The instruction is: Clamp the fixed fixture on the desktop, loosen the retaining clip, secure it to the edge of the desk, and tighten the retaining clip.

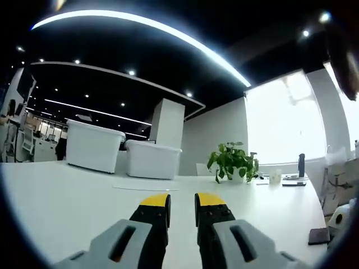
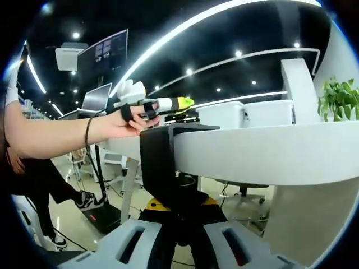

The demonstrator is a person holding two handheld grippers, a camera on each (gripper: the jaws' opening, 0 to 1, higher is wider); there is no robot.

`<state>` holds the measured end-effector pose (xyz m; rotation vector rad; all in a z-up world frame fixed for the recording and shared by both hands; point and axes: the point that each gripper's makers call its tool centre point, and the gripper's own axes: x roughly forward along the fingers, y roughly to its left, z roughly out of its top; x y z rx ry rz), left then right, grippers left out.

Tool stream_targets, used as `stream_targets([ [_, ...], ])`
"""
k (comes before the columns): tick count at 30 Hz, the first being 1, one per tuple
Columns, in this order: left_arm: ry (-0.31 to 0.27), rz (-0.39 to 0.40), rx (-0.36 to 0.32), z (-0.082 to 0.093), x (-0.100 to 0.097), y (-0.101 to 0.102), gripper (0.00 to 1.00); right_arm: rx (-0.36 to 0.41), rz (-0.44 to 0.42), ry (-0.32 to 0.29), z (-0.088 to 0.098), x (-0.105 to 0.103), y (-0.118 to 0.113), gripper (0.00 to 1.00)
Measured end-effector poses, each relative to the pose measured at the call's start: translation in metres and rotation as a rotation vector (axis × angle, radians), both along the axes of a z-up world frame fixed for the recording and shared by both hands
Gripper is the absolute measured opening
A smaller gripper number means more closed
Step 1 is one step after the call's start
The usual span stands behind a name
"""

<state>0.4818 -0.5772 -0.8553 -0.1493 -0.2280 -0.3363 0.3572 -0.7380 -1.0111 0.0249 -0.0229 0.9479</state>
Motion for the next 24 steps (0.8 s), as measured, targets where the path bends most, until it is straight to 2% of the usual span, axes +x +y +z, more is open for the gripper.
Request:
stream_targets([
  [1,0.0,-0.001,-0.001,0.0,0.0,0.0,0.18,0.003,0.005,0.015,-0.001,0.001,0.0,0.05],
  [4,0.0,-0.001,0.0,0.0,0.001,0.0,0.18,-0.005,0.006,0.001,0.0,0.002,0.0,0.05],
  [16,0.007,-0.004,0.029,-0.003,0.002,-0.002,0.18,0.011,0.002,0.015,0.0,0.004,-0.001,0.07],
  [20,0.015,-0.008,0.057,-0.006,0.002,-0.006,0.18,0.003,-0.011,0.013,0.0,0.009,-0.001,0.11],
  [24,0.03,-0.016,0.118,-0.012,0.003,-0.014,0.18,0.017,-0.01,0.028,0.0,0.008,0.0,0.11],
])
